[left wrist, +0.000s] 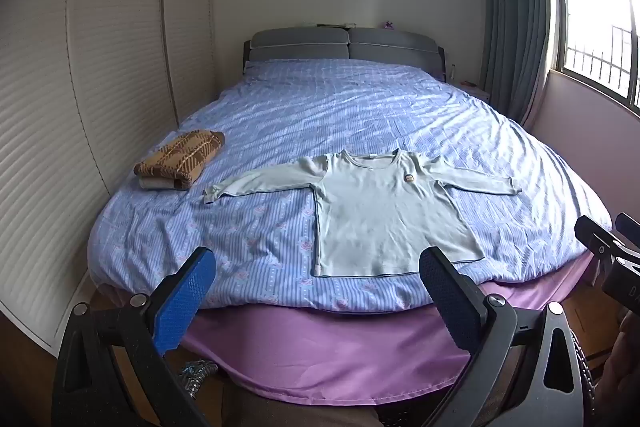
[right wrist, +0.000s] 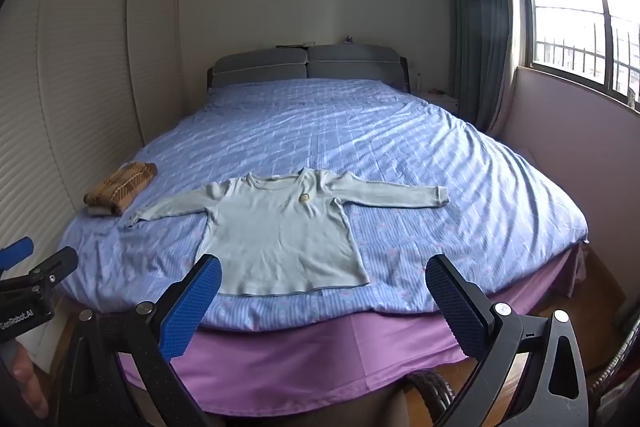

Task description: Fold small clothes

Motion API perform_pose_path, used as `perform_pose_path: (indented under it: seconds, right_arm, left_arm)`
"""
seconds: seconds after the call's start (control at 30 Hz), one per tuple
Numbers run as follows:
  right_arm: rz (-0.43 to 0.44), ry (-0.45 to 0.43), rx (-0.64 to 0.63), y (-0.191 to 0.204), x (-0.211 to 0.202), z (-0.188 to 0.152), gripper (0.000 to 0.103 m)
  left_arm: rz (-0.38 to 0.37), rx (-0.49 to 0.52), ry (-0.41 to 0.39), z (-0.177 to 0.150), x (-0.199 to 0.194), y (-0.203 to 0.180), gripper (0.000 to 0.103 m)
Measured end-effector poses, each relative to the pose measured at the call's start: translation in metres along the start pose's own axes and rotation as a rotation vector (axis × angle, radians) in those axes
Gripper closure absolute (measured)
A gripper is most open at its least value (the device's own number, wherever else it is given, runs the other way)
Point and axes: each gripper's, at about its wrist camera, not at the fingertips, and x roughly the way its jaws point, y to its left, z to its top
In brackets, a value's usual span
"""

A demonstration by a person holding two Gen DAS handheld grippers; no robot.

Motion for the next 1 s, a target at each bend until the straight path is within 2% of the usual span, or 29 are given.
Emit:
perform_pose_path:
  seconds: [1.0]
  right_arm:
    - [0.0,-0.004,0.005,-0.0007,-0.0014,-0.0004,0.0]
  left_arm:
    - [0.003,-0.018,-0.007,0.0077,-0.0012,0.0073,0.0]
